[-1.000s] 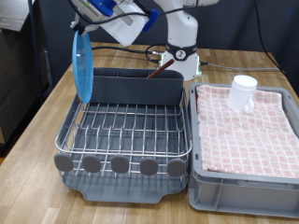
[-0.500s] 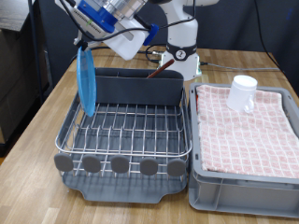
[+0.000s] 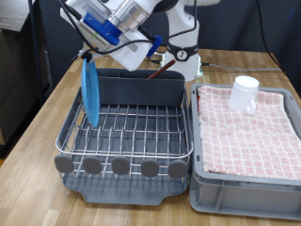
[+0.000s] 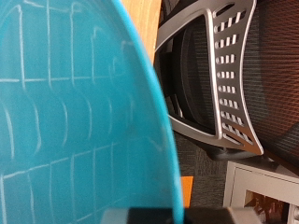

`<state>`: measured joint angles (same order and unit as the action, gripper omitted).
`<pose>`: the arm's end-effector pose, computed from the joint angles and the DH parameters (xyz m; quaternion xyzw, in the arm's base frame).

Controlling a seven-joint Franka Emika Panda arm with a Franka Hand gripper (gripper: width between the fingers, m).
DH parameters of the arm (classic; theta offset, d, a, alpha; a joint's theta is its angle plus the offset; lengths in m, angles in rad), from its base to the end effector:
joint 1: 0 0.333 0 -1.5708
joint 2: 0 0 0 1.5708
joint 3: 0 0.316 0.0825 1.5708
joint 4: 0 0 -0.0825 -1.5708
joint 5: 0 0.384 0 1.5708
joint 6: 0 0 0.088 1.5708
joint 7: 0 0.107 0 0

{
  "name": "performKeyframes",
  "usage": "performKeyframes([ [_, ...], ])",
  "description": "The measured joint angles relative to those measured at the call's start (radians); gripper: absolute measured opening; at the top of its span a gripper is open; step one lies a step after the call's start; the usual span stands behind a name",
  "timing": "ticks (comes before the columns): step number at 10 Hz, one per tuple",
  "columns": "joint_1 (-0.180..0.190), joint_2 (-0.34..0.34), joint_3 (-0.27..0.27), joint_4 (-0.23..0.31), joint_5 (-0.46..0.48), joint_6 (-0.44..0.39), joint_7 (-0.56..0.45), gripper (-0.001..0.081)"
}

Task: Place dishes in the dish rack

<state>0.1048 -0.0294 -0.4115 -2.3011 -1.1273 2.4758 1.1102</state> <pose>0.5028 -0.1567 0.3771 0.8904 -0.2567 0.2234 0.3024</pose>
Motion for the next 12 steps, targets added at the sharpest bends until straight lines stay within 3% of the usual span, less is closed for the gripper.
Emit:
performKeyframes([
  [12, 0.0, 0.056, -0.025, -0.047, -0.056, 0.117, 0.076, 0.0019],
])
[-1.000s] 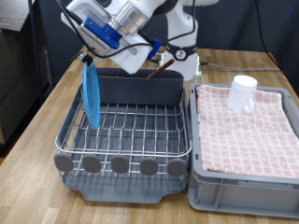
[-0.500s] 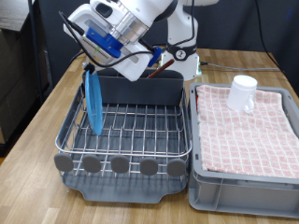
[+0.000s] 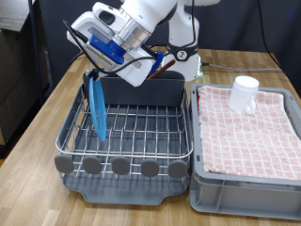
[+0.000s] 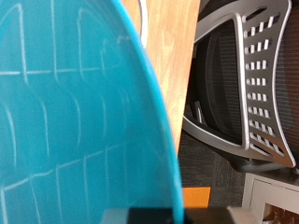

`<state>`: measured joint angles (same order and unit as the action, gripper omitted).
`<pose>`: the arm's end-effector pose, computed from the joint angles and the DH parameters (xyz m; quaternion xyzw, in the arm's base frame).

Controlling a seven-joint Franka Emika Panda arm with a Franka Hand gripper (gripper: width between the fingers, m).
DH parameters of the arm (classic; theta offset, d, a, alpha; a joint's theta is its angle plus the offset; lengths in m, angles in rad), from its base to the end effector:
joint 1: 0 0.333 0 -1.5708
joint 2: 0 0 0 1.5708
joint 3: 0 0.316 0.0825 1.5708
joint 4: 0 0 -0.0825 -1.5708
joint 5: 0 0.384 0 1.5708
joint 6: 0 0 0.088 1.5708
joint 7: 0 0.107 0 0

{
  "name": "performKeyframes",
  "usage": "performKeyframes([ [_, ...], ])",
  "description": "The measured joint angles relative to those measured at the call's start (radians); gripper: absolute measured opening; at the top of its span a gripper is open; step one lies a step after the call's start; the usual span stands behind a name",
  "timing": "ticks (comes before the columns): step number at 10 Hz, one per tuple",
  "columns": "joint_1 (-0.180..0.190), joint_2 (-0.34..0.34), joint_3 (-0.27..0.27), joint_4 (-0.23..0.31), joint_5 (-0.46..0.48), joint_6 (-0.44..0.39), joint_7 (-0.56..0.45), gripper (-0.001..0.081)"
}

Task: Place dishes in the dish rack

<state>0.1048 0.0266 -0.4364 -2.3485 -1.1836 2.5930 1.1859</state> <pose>0.4947 -0.1514 0.3346 0.9011 -0.2457 0.2242 0.2782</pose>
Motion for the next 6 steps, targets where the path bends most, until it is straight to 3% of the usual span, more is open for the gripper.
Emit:
performKeyframes([
  [6, 0.0, 0.012, -0.011, -0.017, -0.002, 0.037, 0.008, 0.0019],
])
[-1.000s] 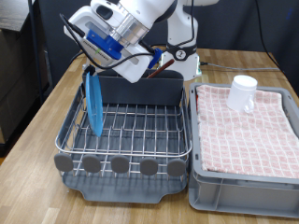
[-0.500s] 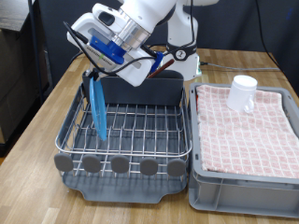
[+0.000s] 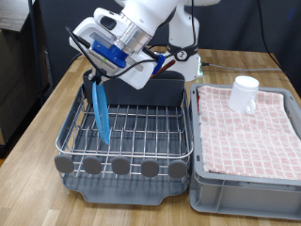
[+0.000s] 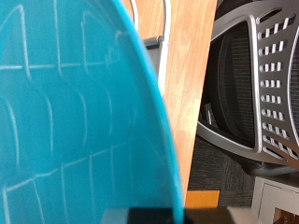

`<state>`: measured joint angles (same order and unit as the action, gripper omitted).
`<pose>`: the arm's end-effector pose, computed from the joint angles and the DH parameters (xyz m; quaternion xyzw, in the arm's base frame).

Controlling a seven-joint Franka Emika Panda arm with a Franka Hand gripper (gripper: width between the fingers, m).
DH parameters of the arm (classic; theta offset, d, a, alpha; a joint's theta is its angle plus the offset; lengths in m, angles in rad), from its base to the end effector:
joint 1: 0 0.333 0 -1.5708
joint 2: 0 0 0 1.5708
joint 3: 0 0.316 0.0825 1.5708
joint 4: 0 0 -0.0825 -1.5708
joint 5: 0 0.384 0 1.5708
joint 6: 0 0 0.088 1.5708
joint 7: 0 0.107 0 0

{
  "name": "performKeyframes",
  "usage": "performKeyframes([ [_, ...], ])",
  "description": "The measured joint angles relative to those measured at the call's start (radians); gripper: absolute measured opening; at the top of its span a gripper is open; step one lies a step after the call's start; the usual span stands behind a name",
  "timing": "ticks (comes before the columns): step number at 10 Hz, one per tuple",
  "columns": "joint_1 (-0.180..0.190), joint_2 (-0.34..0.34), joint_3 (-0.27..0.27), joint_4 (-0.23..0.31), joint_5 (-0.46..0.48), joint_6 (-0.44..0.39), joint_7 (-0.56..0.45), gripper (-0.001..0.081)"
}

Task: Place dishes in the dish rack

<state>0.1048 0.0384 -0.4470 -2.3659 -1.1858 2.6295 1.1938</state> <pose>0.4901 -0.1507 0.3235 0.9057 -0.2442 0.2210 0.2670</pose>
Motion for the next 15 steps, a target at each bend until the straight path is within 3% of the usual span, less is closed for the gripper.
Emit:
performKeyframes([
  [3, 0.0, 0.009, -0.007, -0.001, 0.012, 0.019, -0.001, 0.0019],
  [4, 0.0, 0.011, -0.009, -0.002, 0.034, 0.025, -0.011, 0.0149],
  [5, 0.0, 0.012, -0.009, -0.002, 0.067, 0.031, -0.032, 0.0149],
  [6, 0.0, 0.012, -0.009, -0.003, 0.119, 0.039, -0.067, 0.0336],
  [7, 0.0, 0.012, -0.009, -0.004, 0.18, 0.046, -0.116, 0.0336],
  [8, 0.0, 0.012, -0.008, -0.004, 0.246, 0.047, -0.171, 0.0544],
  [9, 0.0, 0.011, -0.006, -0.004, 0.32, 0.049, -0.234, 0.0544],
  [10, 0.0, 0.011, -0.002, -0.004, 0.412, 0.05, -0.306, 0.0736],
  [13, 0.002, -0.013, 0.009, -0.003, 0.641, 0.036, -0.469, 0.0786],
  [15, 0.004, -0.057, 0.015, 0.006, 0.735, -0.044, -0.558, 0.0799],
])
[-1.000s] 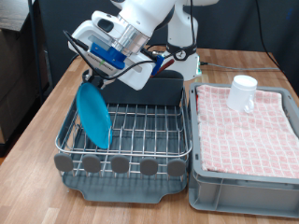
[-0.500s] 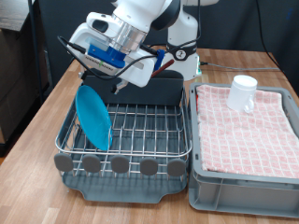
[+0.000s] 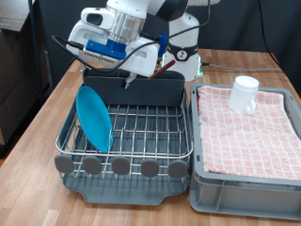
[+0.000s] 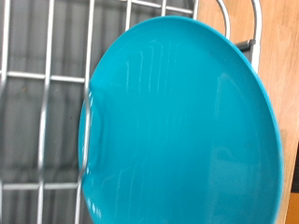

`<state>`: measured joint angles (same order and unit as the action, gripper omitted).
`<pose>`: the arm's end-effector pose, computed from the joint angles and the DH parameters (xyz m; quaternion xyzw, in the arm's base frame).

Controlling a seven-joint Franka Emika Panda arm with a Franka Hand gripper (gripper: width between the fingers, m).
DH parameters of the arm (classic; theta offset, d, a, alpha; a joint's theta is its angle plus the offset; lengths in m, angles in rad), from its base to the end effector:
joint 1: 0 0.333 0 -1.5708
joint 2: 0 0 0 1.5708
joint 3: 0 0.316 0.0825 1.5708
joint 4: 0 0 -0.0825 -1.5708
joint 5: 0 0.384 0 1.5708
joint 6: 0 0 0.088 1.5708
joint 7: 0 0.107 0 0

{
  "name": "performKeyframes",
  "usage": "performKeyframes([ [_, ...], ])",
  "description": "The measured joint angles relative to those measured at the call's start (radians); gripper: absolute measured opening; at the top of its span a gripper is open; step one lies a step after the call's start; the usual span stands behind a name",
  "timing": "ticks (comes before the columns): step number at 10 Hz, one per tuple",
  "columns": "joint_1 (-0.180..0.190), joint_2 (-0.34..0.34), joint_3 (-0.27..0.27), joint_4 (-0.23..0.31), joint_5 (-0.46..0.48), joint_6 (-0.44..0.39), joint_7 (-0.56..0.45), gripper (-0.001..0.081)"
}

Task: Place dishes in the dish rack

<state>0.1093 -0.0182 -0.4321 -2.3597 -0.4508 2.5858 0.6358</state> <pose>0.4954 -0.1575 0.3575 0.9391 -0.2922 0.1384 0.1162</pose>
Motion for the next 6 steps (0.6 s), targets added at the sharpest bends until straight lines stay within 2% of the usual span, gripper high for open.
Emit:
performKeyframes([
  [3, 0.004, -0.074, 0.011, 0.013, 0.013, -0.095, -0.062, 0.0803],
  [4, 0.004, -0.071, 0.01, 0.013, 0.013, -0.095, -0.058, 0.0803],
  [6, 0.014, -0.069, 0.021, 0.039, 0.086, -0.211, -0.067, 0.0803],
])
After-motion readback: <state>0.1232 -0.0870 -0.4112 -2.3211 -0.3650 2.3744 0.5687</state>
